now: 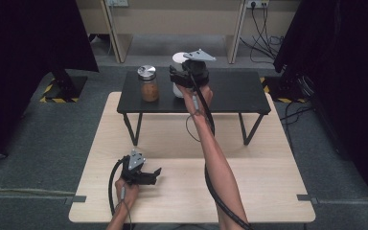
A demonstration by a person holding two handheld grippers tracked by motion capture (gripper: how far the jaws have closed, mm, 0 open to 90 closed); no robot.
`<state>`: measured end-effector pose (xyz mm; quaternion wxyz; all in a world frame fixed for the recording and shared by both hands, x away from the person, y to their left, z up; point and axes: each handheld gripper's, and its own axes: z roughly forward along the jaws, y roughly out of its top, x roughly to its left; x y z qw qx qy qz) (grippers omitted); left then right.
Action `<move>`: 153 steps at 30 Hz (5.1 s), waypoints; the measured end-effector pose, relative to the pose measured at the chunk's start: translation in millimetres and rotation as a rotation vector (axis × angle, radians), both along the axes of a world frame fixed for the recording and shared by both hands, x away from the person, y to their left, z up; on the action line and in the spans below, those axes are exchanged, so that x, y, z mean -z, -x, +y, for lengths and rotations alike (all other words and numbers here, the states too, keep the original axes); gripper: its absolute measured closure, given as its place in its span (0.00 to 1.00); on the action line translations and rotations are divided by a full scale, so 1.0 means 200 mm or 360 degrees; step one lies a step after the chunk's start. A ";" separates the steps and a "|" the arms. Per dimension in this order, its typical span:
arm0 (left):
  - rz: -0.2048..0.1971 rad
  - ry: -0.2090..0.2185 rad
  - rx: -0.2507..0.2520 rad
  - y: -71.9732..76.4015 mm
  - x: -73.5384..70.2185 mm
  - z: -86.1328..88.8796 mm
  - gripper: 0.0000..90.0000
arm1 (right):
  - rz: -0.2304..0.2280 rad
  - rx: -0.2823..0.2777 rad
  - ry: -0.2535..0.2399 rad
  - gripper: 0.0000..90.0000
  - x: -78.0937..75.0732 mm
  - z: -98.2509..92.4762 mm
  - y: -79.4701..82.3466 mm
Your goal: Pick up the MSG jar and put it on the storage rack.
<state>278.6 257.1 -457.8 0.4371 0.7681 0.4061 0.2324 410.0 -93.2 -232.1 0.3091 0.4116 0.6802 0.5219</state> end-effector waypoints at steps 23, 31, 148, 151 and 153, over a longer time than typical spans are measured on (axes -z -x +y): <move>-0.0002 -0.0005 0.0001 0.00 0.00 0.00 0.01 | 0.0013 -0.0008 -0.0002 0.39 0.05 0.01 -0.02; -0.0002 -0.0007 0.0000 0.00 0.00 0.00 0.01 | 0.0036 -0.0018 -0.0021 0.28 0.03 0.01 -0.02; 0.0014 0.0052 0.0007 -0.01 0.01 0.03 0.01 | 0.0372 -0.0398 0.0009 0.01 1.14 -0.71 0.52; 0.0014 0.0052 0.0008 -0.01 0.01 0.03 0.01 | 0.0344 -0.0391 0.0014 0.01 1.14 -0.71 0.55; 0.0014 0.0052 0.0007 -0.01 0.01 0.03 0.01 | 0.0339 -0.0396 0.0026 0.01 1.14 -0.70 0.56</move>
